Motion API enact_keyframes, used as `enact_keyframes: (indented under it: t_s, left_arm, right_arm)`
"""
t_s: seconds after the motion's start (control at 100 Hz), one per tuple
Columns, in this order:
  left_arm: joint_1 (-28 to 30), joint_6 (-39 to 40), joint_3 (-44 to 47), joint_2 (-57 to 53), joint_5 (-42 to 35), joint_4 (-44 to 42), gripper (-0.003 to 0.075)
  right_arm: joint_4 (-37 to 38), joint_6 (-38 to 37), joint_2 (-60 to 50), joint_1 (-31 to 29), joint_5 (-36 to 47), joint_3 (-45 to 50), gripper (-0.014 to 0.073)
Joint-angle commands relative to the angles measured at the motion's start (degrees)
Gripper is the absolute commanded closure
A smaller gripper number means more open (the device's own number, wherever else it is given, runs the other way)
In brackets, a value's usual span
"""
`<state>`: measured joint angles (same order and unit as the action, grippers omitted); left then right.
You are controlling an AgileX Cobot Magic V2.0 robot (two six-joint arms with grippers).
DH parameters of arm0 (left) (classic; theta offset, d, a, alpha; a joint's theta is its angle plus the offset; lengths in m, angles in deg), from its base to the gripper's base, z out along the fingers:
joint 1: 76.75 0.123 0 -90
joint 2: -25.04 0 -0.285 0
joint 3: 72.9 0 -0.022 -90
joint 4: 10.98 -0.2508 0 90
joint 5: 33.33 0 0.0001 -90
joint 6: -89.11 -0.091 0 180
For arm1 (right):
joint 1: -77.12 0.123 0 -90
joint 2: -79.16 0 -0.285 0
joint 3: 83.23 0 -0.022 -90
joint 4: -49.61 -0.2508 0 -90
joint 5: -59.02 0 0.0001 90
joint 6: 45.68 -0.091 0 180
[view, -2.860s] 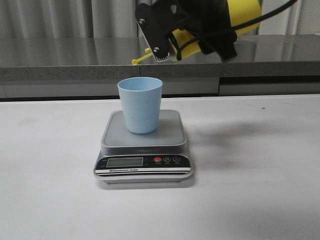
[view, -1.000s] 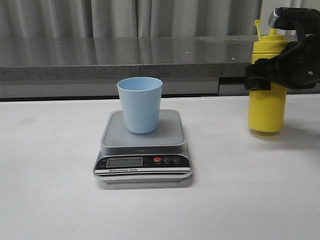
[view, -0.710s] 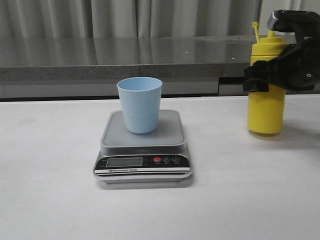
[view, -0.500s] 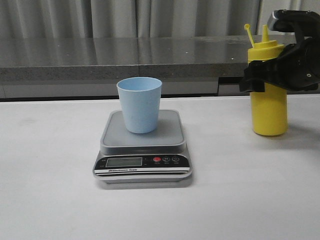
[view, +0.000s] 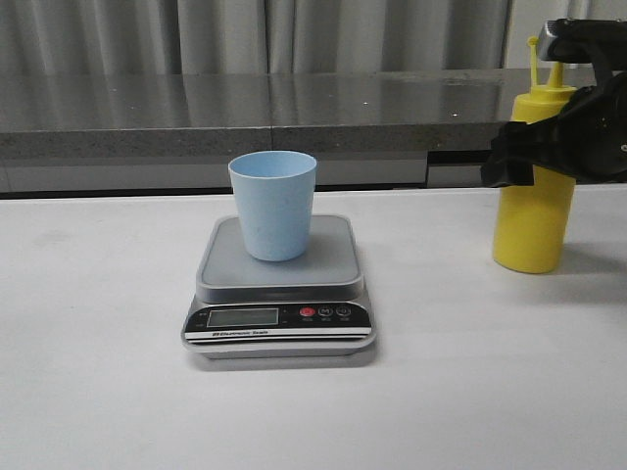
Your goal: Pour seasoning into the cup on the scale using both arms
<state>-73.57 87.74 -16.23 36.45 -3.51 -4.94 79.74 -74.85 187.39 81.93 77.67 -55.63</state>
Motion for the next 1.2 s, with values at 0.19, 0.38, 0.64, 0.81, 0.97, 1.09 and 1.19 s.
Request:
enact_keyframes:
  t_s: [0.19,0.38,0.64,0.81,0.97,1.09,1.19]
  left_arm:
    - [0.17,0.46,-1.61,0.81,-4.51,0.53,0.0741]
    - [0.17,0.46,-1.61,0.81,-4.51,0.53,0.0741]
    - [0.17,0.46,-1.61,0.81,-4.51,0.53,0.0741]
    - [0.17,0.46,-1.61,0.81,-4.51,0.53,0.0741]
    - [0.17,0.46,-1.61,0.81,-4.51,0.53,0.0741]
    - [0.17,0.46,-1.61,0.81,-4.51,0.53,0.0741]
    - [0.17,0.46,-1.61,0.81,-4.51,0.53,0.0741]
  right_arm:
    - [-0.36,-0.09,-7.54,-0.38,2.43,4.62,-0.0059]
    - [-0.36,-0.22,-12.66,-0.38,1.32,8.58,-0.0059]
    - [-0.42,-3.41,-23.92,-0.38,-7.39,13.23,0.0225]
    - [-0.42,-3.41,-31.96,-0.38,-11.58,14.83,0.0599]
    - [-0.52,-5.52,-40.03,-0.38,-15.07,16.51,0.0662]
    - [-0.52,-6.97,-46.13,-0.32,-17.71,17.76,0.0662]
    - [-0.52,-7.30,-51.52,-0.32,-19.66,18.97,0.0662]
